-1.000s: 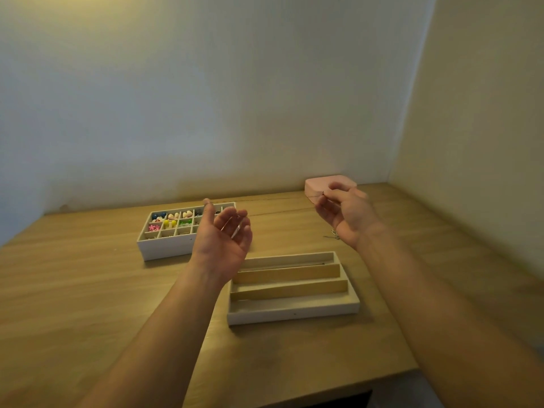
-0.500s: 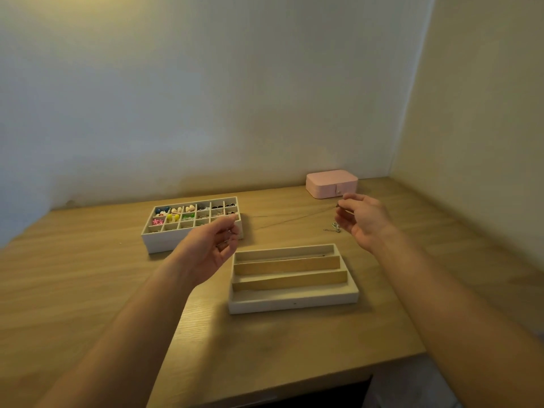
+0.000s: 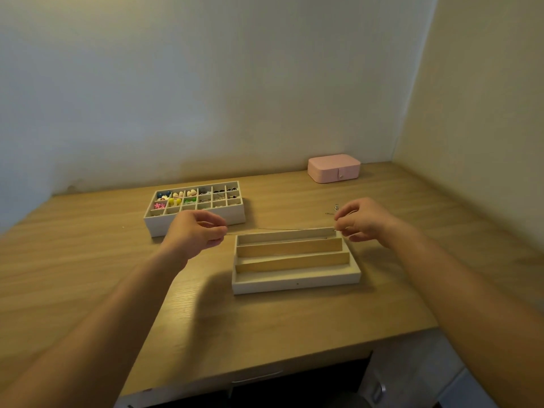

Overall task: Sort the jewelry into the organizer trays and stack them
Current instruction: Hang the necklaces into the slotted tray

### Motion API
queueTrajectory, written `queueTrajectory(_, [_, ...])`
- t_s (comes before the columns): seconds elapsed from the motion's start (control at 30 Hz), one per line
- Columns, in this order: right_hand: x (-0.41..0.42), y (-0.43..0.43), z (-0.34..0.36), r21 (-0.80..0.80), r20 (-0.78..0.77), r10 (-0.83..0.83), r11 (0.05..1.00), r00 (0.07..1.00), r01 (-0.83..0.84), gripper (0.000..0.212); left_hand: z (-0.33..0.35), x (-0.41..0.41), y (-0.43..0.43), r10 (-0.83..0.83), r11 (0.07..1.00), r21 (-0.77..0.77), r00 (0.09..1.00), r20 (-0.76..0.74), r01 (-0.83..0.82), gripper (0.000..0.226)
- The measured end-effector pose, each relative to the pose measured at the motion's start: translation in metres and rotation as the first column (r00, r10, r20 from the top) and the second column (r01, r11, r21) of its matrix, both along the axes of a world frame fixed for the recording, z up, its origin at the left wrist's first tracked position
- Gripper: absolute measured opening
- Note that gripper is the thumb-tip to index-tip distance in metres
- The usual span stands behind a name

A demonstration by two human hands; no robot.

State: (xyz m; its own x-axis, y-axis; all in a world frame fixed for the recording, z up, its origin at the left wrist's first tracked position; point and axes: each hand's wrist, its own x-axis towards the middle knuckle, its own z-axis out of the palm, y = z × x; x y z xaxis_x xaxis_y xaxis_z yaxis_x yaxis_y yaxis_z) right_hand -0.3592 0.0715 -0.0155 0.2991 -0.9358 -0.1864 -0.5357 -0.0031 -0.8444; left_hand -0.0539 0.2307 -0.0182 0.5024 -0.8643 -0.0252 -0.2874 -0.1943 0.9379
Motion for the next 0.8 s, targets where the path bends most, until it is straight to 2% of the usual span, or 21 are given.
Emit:
queueTrajectory(0.13, [-0.001,0.006,0.004,-0.035,-0.193,0.078,0.996,0.978,-0.086,0.011,-0.003,-0.002,-0.002,-0.013,1.0,0.008,0.979,0.206,0.012,0.011])
queueTrajectory(0.27, [0.001,0.009,0.005,-0.07,-0.279,0.068,0.993,0.958,-0.091,0.019,-0.002,-0.005,-0.002,-0.033,0.999,0.02,0.948,0.318,0.028,0.009])
queueTrajectory(0.43, [0.01,0.011,0.001,-0.134,-0.37,0.058,0.984,0.927,-0.115,0.019,0.006,-0.009,-0.002,-0.036,0.999,-0.02,0.939,0.343,0.046,0.014])
queueTrajectory(0.8, [0.027,0.015,-0.007,-0.244,-0.637,-0.03,0.956,0.77,-0.164,0.023,0.026,-0.022,0.0,-0.1,0.992,-0.037,0.934,0.342,0.119,0.014])
